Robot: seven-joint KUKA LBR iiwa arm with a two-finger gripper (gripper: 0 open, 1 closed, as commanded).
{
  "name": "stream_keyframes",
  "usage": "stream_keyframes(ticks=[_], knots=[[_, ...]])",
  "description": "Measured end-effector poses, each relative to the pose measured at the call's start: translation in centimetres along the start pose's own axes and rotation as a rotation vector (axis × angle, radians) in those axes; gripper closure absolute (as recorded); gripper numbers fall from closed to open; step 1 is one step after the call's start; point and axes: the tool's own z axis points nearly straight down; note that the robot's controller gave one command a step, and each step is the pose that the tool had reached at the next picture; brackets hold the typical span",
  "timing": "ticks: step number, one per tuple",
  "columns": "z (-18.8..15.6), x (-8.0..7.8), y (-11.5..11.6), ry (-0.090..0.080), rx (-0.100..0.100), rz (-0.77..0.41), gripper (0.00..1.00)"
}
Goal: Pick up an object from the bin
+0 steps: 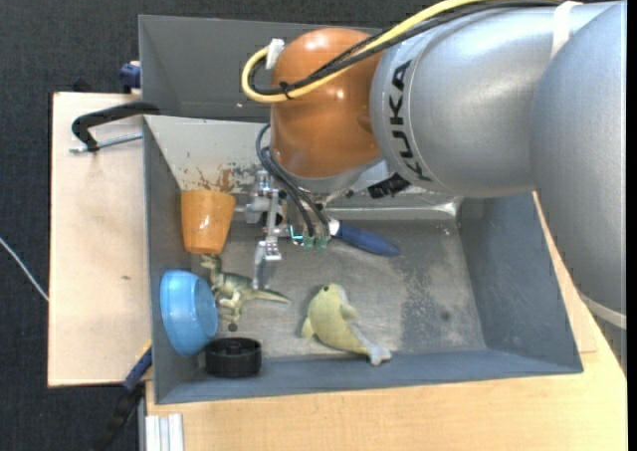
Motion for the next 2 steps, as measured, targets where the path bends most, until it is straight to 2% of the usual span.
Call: stream_keyframes(ticks=[1, 2], knots=[[11.2, 0.2, -1.3, -0.013, -0.004, 0.062, 0.00], [8.2, 4.4, 2.8, -0.009, -0.002, -0.153, 0.00]])
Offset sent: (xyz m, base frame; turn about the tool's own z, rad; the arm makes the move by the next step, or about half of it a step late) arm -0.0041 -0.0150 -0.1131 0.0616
